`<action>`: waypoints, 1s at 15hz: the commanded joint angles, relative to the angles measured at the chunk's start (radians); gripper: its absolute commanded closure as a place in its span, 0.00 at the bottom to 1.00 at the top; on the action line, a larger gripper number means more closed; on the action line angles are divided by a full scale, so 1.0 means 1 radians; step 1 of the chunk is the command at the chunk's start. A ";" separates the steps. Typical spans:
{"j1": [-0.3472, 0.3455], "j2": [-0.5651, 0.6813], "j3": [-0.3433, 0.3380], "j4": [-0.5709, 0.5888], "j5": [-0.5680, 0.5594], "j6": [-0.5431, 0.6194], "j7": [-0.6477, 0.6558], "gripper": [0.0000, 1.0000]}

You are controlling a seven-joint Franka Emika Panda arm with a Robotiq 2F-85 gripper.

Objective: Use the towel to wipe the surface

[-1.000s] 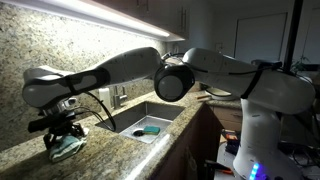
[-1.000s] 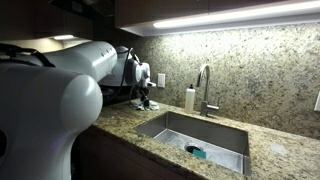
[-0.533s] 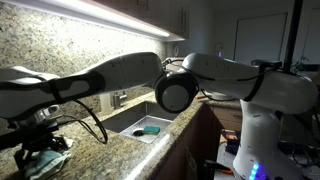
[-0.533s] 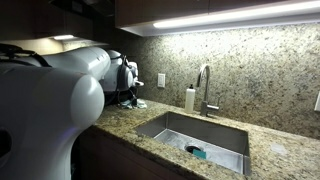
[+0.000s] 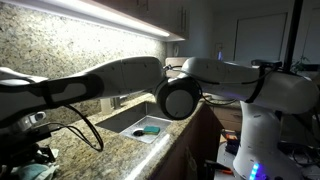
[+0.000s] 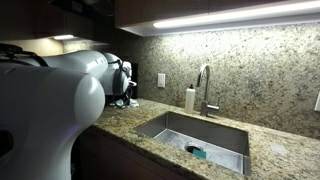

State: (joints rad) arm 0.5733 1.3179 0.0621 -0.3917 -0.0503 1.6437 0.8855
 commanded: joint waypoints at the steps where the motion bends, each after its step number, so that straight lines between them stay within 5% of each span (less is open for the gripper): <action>1: -0.023 -0.017 0.027 -0.022 0.023 -0.030 -0.051 0.90; 5: -0.085 0.035 0.000 0.073 0.039 -0.141 -0.018 0.91; 7: -0.131 -0.012 -0.002 -0.007 0.054 -0.145 0.003 0.90; 15: -0.303 -0.013 -0.013 -0.004 0.109 -0.209 0.065 0.91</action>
State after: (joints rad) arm 0.3147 1.3253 0.0603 -0.3682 0.0350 1.4779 0.9011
